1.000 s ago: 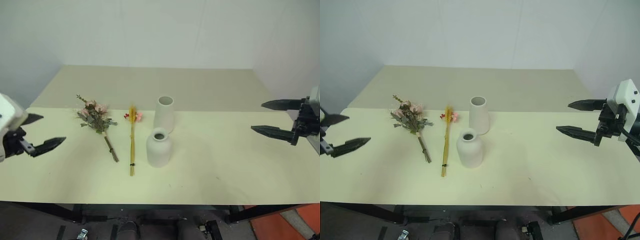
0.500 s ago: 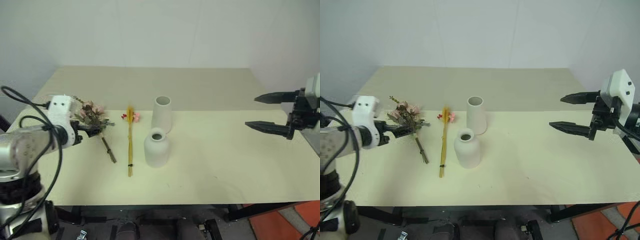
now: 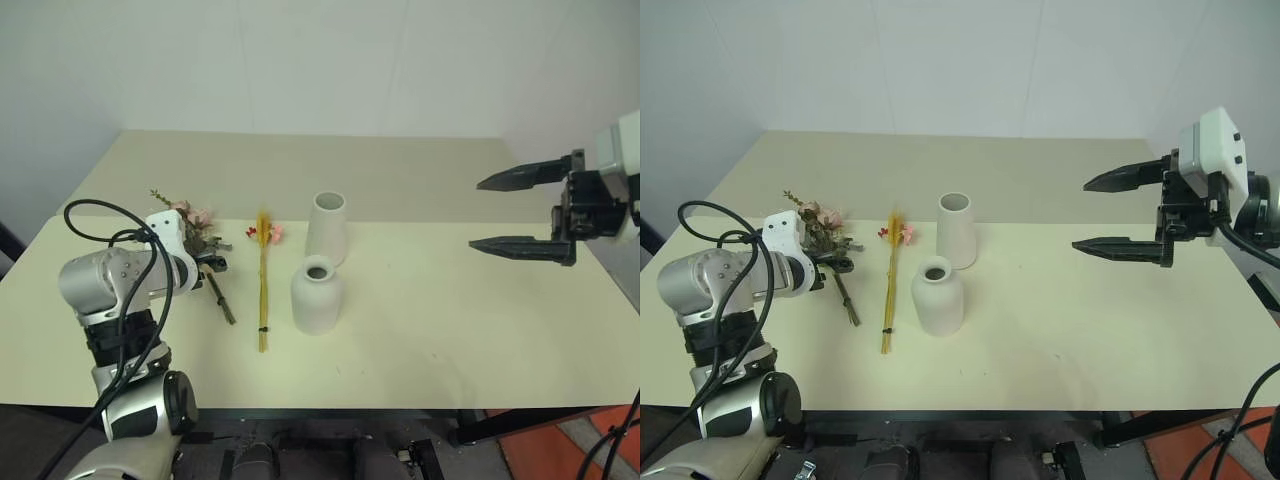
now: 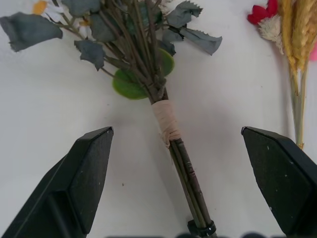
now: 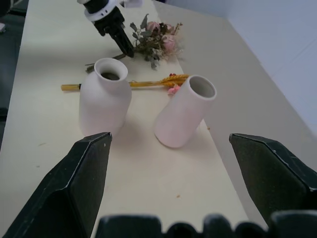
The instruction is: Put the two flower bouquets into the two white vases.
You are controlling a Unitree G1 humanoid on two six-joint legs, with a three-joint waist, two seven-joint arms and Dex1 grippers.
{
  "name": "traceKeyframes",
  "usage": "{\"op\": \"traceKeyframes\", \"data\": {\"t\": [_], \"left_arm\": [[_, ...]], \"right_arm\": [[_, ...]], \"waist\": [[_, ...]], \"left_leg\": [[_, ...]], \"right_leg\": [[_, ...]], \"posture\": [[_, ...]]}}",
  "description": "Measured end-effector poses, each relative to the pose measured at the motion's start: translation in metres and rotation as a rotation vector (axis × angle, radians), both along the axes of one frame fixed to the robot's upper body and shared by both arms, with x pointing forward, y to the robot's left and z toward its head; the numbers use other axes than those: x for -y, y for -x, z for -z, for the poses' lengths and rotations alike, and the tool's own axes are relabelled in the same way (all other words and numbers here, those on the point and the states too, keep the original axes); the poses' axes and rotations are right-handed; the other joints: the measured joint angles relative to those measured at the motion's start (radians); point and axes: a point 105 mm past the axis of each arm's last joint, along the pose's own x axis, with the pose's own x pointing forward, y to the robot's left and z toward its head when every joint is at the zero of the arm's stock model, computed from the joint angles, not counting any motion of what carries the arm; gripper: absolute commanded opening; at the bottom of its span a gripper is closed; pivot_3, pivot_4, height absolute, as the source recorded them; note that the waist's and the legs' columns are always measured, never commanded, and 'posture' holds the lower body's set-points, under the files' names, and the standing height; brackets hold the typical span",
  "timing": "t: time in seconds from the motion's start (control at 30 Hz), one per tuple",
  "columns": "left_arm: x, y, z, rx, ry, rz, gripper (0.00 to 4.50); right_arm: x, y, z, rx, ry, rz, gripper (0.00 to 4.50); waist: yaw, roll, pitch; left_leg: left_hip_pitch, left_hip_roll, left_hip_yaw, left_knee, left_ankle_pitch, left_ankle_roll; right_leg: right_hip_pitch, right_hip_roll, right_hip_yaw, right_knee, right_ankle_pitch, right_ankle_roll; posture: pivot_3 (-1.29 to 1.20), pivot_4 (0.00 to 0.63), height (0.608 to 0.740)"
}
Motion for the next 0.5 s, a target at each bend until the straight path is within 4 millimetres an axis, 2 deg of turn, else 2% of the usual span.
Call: {"op": "traceKeyframes", "data": {"t": [0.13, 0.33, 0.5], "left_arm": [[0.003, -0.004, 0.007, -0.04, 0.046, -0.017, 3.66], [0.002, -0.013, 0.015, -0.063, 0.075, -0.043, 1.77], [-0.001, -0.03, 0.018, -0.041, 0.08, -0.075, 0.17]], "right_arm": [[-0.002, -0.002, 0.005, -0.017, -0.006, -0.008, 4.5], [0.0, -0.004, 0.012, -0.036, -0.01, 0.011, 4.5], [0.002, -0.005, 0.015, -0.041, -0.011, 0.026, 4.5]], "waist": [[0.004, 0.0, 0.0], [0.009, 0.0, 0.0], [0.01, 0.0, 0.0]], "left_leg": [[0.0, 0.0, 0.0, 0.0, 0.0, 0.0], [0.0, -0.001, 0.0, 0.0, 0.0, 0.0], [0.0, -0.001, -0.001, 0.0, 0.0, 0.0]], "right_leg": [[-0.001, 0.0, 0.0, 0.0, 0.0, 0.0], [0.0, 0.0, 0.0, 0.0, 0.0, 0.0], [0.001, -0.001, 0.0, 0.0, 0.0, 0.0]], "posture": [[0.0, 0.15, 0.74], [0.0, 0.15, 0.74], [0.0, 0.15, 0.74]]}}
